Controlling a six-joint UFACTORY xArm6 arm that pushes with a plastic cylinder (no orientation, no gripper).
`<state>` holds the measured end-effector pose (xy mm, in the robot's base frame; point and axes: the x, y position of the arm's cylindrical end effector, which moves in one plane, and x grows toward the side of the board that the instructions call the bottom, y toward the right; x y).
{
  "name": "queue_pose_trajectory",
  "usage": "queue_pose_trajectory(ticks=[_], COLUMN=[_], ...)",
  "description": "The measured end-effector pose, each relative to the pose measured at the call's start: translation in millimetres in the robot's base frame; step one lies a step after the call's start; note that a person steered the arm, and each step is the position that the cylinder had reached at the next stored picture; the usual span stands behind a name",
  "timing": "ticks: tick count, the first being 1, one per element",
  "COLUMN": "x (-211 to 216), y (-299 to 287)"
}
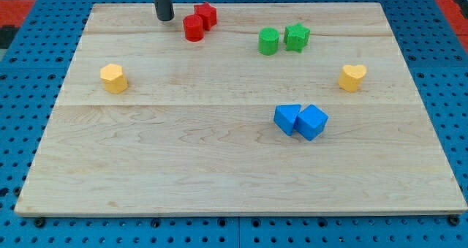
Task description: Point your arm to the top left
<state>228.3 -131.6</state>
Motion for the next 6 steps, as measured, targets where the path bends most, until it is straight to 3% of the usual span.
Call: queue_pose_trajectory(ticks=[3,5,6], x=[20,23,23], y=[4,-134,-139])
